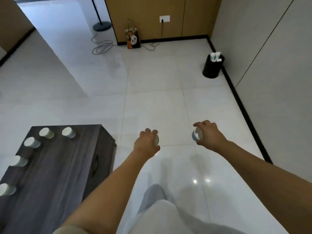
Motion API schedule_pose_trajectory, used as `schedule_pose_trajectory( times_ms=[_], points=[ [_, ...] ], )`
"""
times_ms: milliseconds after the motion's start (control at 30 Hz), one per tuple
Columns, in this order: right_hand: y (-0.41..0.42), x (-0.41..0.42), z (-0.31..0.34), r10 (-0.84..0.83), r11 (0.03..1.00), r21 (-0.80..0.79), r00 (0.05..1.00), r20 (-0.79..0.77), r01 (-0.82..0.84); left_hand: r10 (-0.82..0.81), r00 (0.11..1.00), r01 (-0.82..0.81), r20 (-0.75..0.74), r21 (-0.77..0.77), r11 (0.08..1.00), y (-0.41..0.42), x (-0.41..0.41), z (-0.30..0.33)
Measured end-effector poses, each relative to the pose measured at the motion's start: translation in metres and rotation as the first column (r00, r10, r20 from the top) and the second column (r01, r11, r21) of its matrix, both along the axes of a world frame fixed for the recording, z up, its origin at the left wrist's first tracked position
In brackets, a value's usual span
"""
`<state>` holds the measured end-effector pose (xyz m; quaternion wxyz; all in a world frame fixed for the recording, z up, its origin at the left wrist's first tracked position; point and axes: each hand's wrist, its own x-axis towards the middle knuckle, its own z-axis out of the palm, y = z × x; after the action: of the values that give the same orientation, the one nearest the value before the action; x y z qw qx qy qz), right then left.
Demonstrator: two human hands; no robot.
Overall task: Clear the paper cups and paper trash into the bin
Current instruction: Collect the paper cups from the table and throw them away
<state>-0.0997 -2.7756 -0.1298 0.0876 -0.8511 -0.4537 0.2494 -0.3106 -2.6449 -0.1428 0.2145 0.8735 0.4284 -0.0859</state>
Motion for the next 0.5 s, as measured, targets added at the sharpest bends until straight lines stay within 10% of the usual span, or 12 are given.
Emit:
schedule_pose_trajectory(
  times_ms=[500],
  points=[
    [0.2,0.245,0.015,-0.29,0.953,0.082,0.956,-0.036,0.292,-0.249,0.967,0.249,0.057,0.01,0.968,0.262,0.299,0.022]
  ],
)
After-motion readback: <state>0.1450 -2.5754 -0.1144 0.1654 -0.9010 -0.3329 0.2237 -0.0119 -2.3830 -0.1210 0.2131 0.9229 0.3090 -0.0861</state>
